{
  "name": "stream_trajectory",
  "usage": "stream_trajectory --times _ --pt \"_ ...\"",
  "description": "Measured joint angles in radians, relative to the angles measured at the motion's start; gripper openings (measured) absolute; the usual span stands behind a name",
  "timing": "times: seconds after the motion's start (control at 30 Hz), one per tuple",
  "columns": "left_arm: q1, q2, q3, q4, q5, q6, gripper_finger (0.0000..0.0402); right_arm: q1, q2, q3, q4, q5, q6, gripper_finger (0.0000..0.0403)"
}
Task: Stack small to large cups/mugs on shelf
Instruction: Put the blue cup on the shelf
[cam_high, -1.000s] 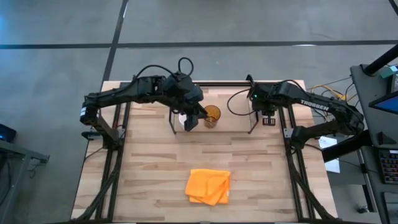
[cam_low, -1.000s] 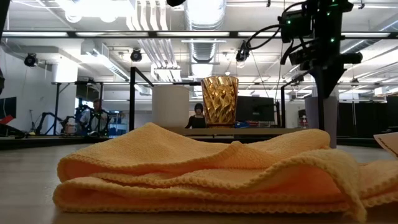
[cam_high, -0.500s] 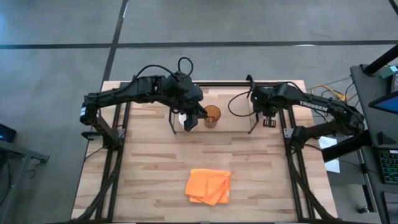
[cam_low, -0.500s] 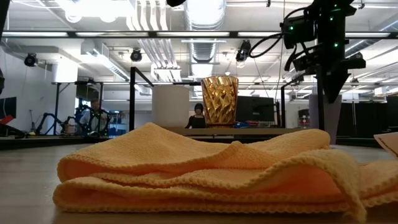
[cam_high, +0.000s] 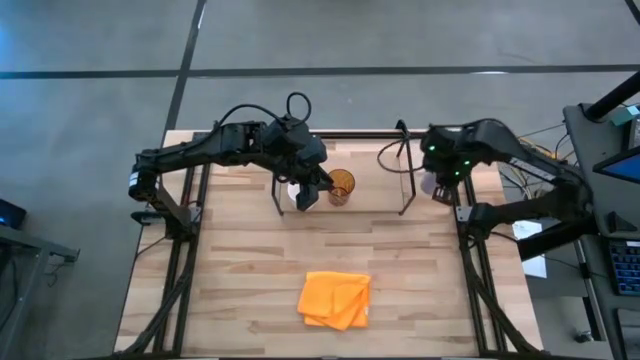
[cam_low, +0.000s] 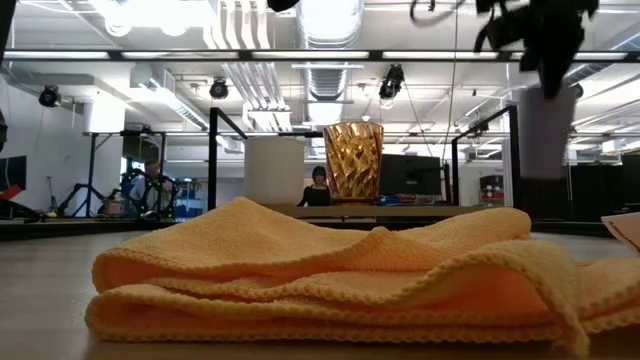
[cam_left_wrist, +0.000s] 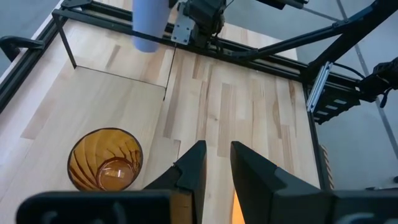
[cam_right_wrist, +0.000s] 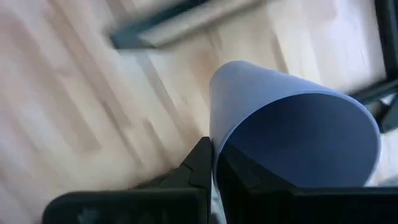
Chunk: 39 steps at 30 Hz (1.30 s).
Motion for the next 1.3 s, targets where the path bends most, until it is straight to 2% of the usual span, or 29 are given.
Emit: stream_trajectory --times 0.13,0.3,0.57,1.0,1.3 --pt "0.0 0.0 0.0 0.001 0.0 -0.001 0.0059 0.041 -0.04 0.14 0.017 -0.047 0.046 0.0009" --pt "0.0 0.0 0.0 0.001 -0.001 -0.002 0.0059 0.095 -0.041 0.322 0.044 -0.051 0.047 0.0009" --pt "0.0 0.001 0.0 0.001 -0.001 -0.003 0.0059 0.157 0.017 0.488 0.166 -0.053 -0.008 0.0009" --pt "-0.001 0.001 -0.001 -0.005 -0.001 -0.003 0.0059 0.187 0.277 0.479 0.126 -0.05 -0.135 0.0008" --pt "-0.005 0.001 -0.001 -0.013 0.003 -0.002 0.0059 0.195 0.389 0.475 0.118 -0.061 -0.065 0.0008"
